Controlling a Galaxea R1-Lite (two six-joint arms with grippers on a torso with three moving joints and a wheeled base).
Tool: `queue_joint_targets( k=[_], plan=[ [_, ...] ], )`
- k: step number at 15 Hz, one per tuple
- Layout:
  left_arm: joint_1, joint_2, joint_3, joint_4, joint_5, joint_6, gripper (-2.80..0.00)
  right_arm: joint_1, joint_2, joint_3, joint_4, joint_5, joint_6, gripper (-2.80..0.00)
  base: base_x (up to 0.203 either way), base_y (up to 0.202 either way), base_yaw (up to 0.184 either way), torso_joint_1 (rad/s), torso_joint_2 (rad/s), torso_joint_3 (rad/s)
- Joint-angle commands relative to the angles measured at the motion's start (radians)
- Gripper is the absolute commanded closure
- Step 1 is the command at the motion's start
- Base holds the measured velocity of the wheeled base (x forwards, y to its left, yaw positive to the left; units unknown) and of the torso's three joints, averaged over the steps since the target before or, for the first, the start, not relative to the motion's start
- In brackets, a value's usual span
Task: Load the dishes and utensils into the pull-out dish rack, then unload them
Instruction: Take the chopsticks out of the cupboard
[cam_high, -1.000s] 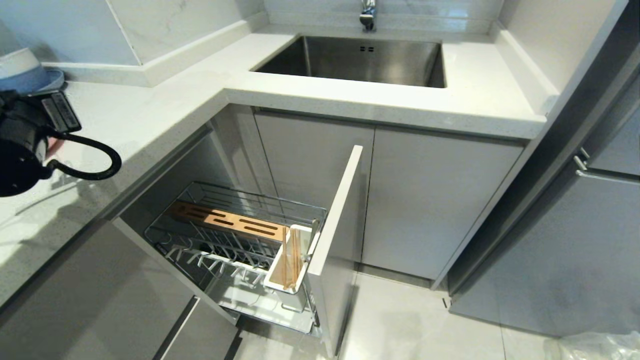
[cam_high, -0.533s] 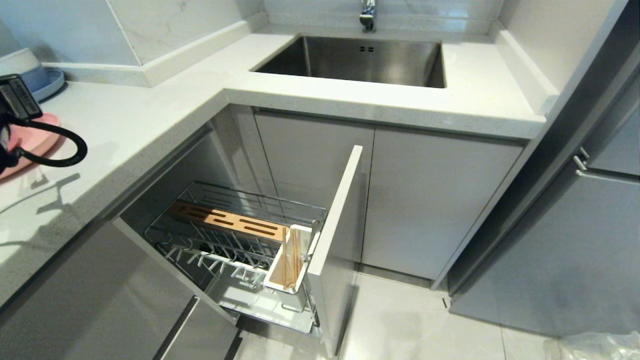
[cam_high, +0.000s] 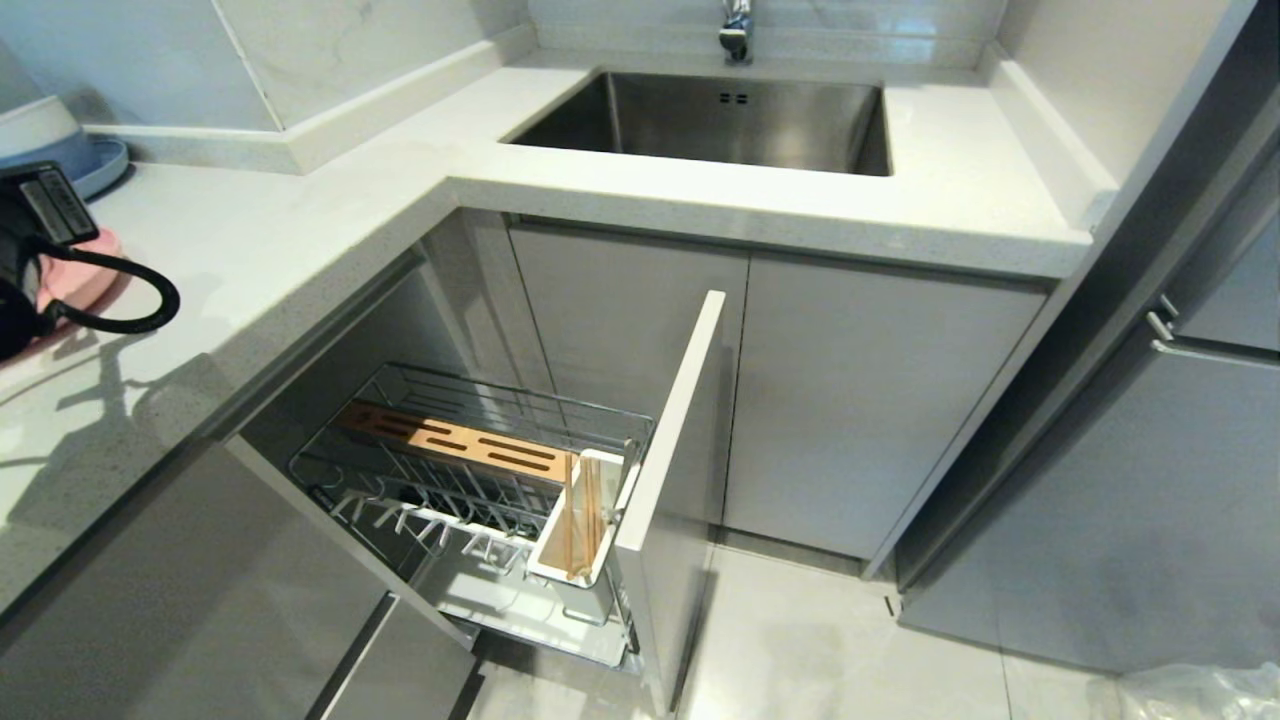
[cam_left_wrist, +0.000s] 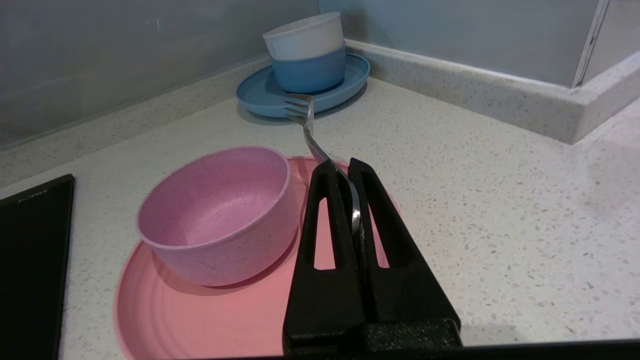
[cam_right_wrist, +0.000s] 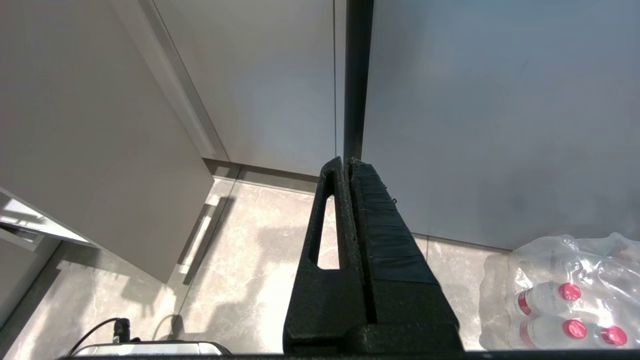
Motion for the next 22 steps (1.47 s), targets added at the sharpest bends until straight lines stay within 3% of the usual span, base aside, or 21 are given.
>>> queue_joint_targets(
  k=[1, 22],
  plan=[
    [0.004, 0.030, -0.006, -0.004, 0.000, 0.000, 0.00, 0.000, 0.000, 0.002, 0.000, 0.000, 0.000, 0.00, 0.000, 0.000, 0.000, 0.000, 0.00, 0.000],
    [0.029, 0.095, -0.008, -0.044, -0.006, -0.073, 0.00, 0.000, 0.000, 0.002, 0.000, 0.000, 0.000, 0.00, 0.000, 0.000, 0.000, 0.000, 0.00, 0.000]
  ],
)
